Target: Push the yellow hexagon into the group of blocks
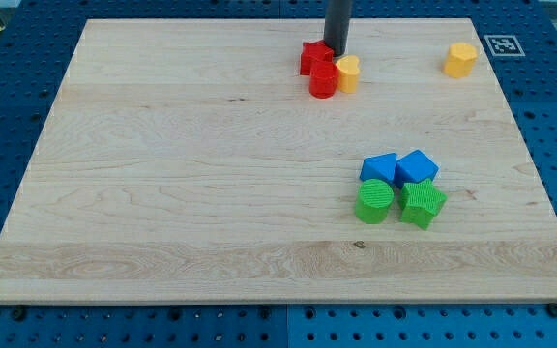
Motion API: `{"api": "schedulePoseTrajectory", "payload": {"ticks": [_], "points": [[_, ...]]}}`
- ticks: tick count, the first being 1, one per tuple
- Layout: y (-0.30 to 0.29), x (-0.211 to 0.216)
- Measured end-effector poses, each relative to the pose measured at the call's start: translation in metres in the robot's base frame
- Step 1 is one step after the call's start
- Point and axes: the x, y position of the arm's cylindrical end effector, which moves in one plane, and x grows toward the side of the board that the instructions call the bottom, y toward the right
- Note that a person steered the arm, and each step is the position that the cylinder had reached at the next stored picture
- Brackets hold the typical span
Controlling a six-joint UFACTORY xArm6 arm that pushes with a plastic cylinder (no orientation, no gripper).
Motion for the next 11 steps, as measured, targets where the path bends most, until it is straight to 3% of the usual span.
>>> {"api": "schedulePoseTrajectory", "payload": {"ticks": [2,8,11], "points": [[0.048,-0.002],[0.061,-0.013],[0.133,-0.026]]}}
